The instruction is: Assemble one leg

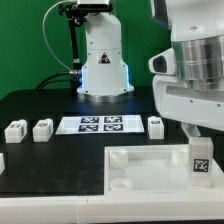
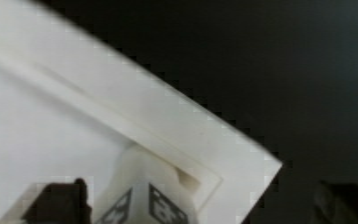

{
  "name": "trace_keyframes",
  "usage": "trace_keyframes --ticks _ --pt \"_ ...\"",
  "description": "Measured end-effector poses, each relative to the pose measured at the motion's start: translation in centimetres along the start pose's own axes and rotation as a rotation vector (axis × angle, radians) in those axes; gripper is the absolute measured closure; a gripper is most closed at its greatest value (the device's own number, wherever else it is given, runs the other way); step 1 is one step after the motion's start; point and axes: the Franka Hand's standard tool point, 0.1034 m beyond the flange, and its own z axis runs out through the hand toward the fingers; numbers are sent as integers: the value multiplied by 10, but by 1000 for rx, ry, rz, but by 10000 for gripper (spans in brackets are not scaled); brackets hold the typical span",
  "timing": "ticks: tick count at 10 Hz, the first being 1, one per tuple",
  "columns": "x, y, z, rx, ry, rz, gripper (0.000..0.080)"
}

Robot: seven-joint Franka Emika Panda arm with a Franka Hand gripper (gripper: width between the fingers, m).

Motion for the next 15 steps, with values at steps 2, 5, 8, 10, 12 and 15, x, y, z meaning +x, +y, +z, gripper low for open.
trace_keyframes --ticks 2,5,8,10,12,15 --pt "3 2 0 -7 6 -277 151" --pt "19 16 0 -67 33 -752 150" --pt "19 15 0 -68 39 -766 174" --pt "21 16 0 -66 43 -675 397" --pt "21 16 0 -59 47 -472 397" --pt "20 17 1 -33 41 41 397"
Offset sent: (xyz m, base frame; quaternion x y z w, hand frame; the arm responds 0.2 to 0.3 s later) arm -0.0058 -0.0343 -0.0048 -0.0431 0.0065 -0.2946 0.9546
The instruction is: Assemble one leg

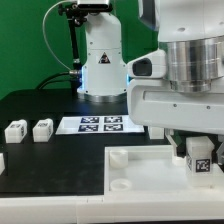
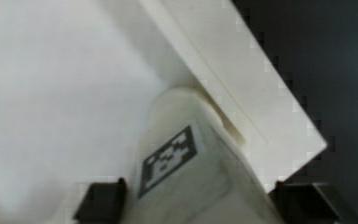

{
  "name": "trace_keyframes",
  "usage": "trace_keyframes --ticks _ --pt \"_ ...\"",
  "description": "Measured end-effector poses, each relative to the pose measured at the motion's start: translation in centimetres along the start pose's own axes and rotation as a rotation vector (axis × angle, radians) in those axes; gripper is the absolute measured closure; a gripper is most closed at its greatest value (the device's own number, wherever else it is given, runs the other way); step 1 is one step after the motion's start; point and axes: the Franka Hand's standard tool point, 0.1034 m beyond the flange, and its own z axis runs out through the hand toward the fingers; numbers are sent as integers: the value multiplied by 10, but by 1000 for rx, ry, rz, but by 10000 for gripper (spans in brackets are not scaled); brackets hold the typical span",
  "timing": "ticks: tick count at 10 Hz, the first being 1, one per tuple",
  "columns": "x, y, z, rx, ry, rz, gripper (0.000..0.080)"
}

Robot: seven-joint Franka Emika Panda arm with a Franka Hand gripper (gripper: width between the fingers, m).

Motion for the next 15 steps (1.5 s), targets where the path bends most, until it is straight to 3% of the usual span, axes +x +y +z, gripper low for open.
trace_keyframes --ticks 5,8,9,10,11,12,13,15 --pt "-4 -4 1 58 -18 750 397" --pt "-2 -4 1 63 -14 1007 397" --pt "-3 -4 1 63 -13 986 397" --pt "-3 -4 1 63 -12 973 332" --pt "-3 -4 2 63 -11 915 212" --pt "-7 -3 3 44 -12 786 212" --pt "-10 -2 3 23 -15 606 164" --pt "-10 -2 3 20 -8 386 151"
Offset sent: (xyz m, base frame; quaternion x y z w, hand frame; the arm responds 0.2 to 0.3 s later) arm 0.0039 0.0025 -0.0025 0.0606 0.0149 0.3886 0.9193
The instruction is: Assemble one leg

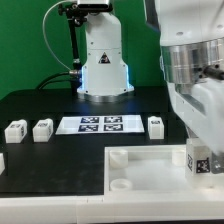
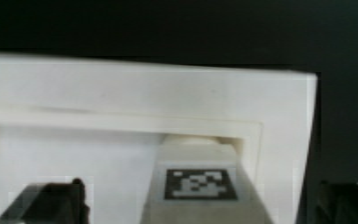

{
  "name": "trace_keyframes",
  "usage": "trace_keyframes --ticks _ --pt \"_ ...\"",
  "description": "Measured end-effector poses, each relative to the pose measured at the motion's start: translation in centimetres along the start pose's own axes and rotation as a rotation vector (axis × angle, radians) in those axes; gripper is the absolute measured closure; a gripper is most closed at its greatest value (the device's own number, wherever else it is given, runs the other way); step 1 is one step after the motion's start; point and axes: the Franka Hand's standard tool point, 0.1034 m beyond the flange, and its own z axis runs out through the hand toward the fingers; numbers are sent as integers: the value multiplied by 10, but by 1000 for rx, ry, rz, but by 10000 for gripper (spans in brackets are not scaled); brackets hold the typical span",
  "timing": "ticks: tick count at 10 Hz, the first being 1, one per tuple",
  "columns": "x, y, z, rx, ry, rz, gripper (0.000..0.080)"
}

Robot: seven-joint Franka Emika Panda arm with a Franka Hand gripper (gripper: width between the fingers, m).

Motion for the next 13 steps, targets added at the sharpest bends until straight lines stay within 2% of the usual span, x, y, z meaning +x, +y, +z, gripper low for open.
trace_keyframes --ticks 2,4,6,7,8,9,10,11,13 --pt "1 0 0 0 1 -222 150" --pt "6 -2 -4 -32 33 -643 150" --pt "1 -3 -4 -60 41 -925 150" --pt "2 -3 -4 -59 40 -922 150" --pt "2 -3 -4 -57 40 -884 267" --pt "3 -3 -4 -58 41 -886 443" --pt "4 -1 -4 -59 40 -787 443" --pt "3 -1 -4 -55 43 -665 506" --pt "2 -2 -4 -46 45 -386 506"
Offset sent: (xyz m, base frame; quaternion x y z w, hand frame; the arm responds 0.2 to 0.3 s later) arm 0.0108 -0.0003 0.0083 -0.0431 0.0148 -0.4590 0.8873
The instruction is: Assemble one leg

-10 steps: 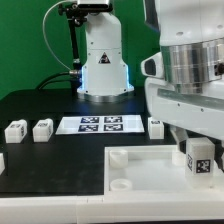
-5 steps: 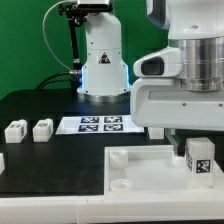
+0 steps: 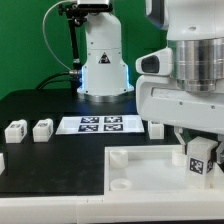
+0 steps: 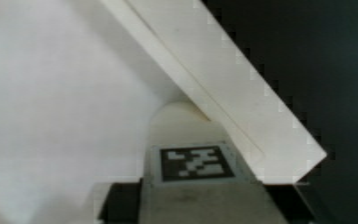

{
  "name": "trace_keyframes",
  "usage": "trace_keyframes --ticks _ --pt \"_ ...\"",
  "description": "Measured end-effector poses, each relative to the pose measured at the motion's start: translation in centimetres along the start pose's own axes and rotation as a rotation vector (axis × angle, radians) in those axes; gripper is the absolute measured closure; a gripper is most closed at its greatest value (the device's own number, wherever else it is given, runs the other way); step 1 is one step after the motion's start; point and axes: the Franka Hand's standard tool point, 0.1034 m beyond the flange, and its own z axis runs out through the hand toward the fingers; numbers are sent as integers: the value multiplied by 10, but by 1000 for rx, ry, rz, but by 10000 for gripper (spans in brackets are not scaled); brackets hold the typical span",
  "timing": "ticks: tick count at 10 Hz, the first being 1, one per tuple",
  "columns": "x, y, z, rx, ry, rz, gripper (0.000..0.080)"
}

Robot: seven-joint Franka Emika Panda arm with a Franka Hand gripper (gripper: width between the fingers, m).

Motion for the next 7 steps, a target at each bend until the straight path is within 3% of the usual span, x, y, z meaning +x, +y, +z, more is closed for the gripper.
trace_keyframes --ticks 4,7 --pt "1 -3 2 38 -49 807 506" --pt "3 -3 1 42 -48 1048 506"
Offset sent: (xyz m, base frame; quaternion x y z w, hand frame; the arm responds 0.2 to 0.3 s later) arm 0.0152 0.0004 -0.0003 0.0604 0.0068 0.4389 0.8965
